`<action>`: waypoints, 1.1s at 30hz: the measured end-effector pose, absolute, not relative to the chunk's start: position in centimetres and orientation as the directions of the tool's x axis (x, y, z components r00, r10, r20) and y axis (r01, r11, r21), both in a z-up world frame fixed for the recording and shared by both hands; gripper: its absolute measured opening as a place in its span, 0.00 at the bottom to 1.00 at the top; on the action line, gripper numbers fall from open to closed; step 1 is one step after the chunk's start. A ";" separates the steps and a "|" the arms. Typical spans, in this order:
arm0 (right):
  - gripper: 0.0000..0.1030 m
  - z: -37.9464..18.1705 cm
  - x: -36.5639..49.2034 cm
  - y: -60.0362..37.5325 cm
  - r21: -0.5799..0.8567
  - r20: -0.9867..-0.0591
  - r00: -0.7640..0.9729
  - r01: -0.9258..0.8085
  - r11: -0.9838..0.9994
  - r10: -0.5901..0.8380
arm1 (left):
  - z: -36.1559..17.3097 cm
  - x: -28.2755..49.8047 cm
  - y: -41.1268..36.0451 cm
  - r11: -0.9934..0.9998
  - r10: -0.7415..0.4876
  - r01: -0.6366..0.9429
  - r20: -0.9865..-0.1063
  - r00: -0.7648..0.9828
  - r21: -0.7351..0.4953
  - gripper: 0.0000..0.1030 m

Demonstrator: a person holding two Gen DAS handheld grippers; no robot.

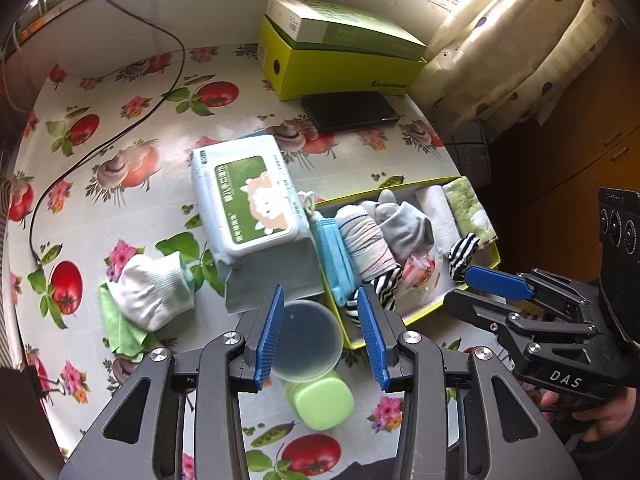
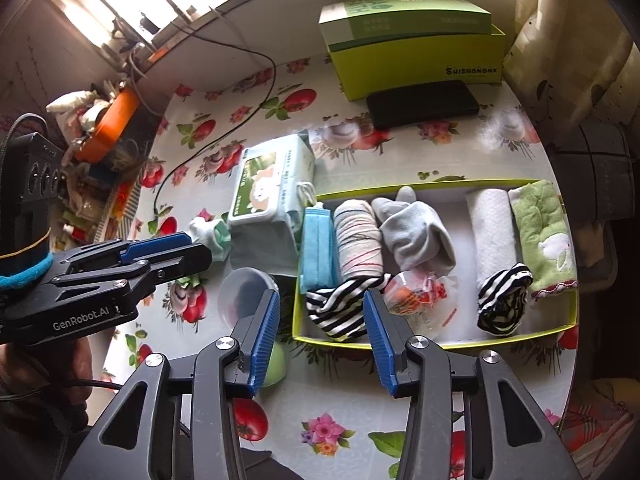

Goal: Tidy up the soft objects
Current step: 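Move both grippers back toward the green cloth and white knit cloth, then grasp the green cloth with the left gripper while the right grasps the white knit cloth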

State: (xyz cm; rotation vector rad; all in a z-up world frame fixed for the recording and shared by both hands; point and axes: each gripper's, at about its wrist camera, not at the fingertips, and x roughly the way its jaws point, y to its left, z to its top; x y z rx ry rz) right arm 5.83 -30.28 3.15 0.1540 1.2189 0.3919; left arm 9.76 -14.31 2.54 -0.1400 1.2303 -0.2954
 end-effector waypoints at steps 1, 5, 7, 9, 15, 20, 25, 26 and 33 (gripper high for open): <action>0.42 3.2 5.7 -30.1 0.322 -0.883 0.285 -0.213 0.922 0.374 | 2.5 9.6 -14.1 0.953 -0.297 0.144 -0.906 0.303 -0.265 0.38; 0.43 3.2 5.3 -29.3 0.321 -0.887 0.272 -0.219 0.921 0.374 | 2.5 9.1 -13.4 0.953 -0.300 0.133 -0.905 0.301 -0.272 0.38; 0.43 3.1 5.1 -28.9 0.323 -0.889 0.264 -0.222 0.920 0.375 | 2.4 9.0 -13.1 0.953 -0.302 0.126 -0.905 0.300 -0.276 0.38; 0.43 3.1 4.8 -28.4 0.324 -0.890 0.256 -0.226 0.919 0.377 | 2.2 8.7 -12.7 0.952 -0.305 0.121 -0.905 0.297 -0.282 0.38; 0.43 2.8 4.0 -26.9 0.330 -0.894 0.226 -0.250 0.910 0.386 | 1.2 7.7 -10.7 0.952 -0.306 0.082 -0.908 0.286 -0.295 0.38; 0.43 2.4 3.7 -25.3 0.322 -0.903 0.195 -0.280 0.904 0.382 | 0.3 6.9 -8.4 0.954 -0.292 0.024 -0.914 0.283 -0.298 0.38; 0.43 2.5 3.7 -23.8 0.316 -0.906 0.181 -0.316 0.895 0.384 | -0.6 6.2 -5.3 0.953 -0.268 -0.058 -0.919 0.290 -0.296 0.38; 0.43 2.5 3.8 -23.5 0.314 -0.906 0.179 -0.325 0.892 0.384 | -0.8 6.1 -4.6 0.952 -0.262 -0.077 -0.920 0.291 -0.295 0.38; 0.43 2.6 4.6 -20.5 0.295 -0.912 0.155 -0.393 0.871 0.379 | -2.1 5.6 -0.4 0.942 -0.222 -0.182 -0.929 0.295 -0.283 0.38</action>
